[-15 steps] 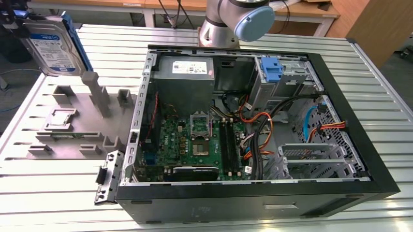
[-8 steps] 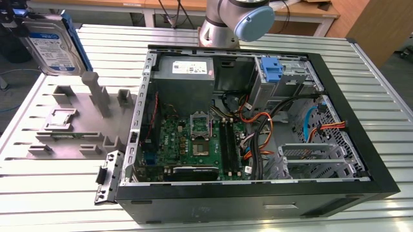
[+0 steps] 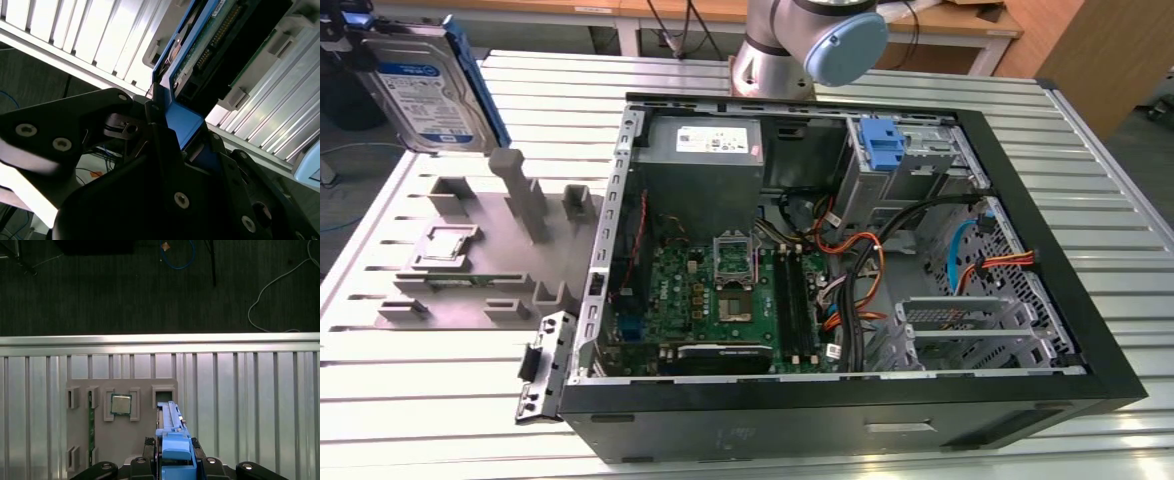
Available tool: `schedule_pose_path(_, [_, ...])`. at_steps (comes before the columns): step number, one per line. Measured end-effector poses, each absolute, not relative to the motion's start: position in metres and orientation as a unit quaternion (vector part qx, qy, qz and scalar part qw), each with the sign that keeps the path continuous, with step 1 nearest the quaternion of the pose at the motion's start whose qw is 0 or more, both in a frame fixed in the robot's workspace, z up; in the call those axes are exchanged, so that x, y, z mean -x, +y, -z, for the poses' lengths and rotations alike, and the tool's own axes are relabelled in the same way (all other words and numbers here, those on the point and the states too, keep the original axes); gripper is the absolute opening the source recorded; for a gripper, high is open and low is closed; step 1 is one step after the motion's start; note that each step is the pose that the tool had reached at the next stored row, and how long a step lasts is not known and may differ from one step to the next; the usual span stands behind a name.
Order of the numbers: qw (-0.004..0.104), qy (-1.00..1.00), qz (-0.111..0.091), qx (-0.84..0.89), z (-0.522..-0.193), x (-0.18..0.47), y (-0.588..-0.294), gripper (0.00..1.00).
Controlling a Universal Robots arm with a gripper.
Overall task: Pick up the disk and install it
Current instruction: 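Pick up the disk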
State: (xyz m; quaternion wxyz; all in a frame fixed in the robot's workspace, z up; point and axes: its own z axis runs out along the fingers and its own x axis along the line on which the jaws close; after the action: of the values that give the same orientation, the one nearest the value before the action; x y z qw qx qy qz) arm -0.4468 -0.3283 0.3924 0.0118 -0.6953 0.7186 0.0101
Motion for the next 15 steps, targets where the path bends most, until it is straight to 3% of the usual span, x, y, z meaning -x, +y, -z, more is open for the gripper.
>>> schedule_pose_path(15, [0.012, 0.719, -0.01, 0.695, -0.397, 0.4468, -0.3283, 0.36])
